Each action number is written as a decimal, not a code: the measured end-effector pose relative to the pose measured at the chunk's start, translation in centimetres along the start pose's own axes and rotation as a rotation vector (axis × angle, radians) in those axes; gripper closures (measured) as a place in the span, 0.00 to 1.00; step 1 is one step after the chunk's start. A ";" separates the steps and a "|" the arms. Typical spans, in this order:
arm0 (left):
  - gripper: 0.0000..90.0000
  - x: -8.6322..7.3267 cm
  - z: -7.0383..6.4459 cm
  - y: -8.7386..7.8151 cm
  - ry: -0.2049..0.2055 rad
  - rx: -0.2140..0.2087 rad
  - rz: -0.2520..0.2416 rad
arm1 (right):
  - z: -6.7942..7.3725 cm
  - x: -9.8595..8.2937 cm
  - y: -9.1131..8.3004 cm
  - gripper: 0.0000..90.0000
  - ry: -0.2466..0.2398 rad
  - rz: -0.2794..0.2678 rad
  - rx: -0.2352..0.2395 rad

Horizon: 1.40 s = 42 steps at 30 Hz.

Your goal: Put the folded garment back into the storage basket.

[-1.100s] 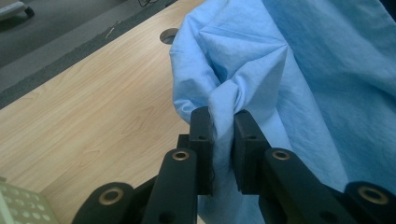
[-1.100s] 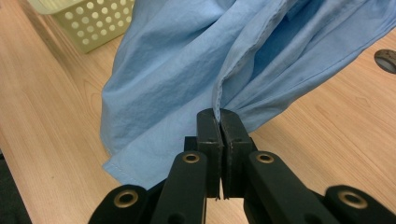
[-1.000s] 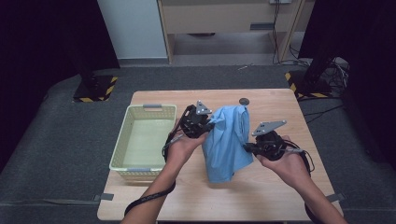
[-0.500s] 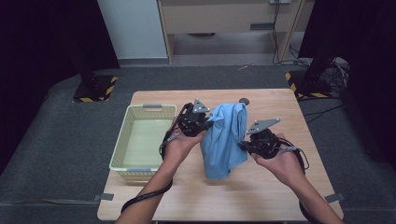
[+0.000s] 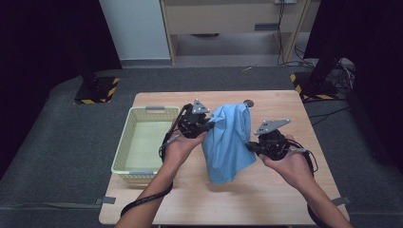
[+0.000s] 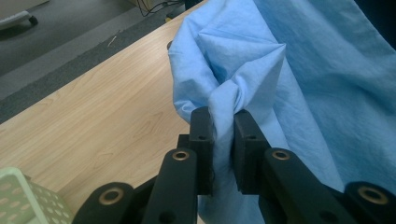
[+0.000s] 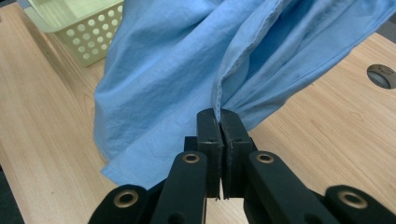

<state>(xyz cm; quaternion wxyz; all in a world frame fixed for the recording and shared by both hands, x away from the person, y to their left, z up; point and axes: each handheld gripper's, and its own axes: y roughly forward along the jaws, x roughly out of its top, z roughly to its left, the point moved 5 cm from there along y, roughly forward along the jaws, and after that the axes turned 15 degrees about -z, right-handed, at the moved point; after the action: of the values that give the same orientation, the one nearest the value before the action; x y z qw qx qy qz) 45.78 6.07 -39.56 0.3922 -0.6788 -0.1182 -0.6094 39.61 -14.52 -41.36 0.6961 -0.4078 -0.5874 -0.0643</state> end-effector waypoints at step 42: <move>0.90 1.5 5.2 -3.9 -0.005 0.039 -0.036 | 0.7 5.0 3.1 0.98 -0.001 -0.042 0.023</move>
<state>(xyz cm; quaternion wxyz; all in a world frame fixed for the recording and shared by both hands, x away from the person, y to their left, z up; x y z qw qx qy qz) 47.46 11.76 -36.43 0.3938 -0.6703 -0.1432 -0.6125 42.31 -10.10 -38.55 0.6989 -0.3874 -0.5970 -0.0720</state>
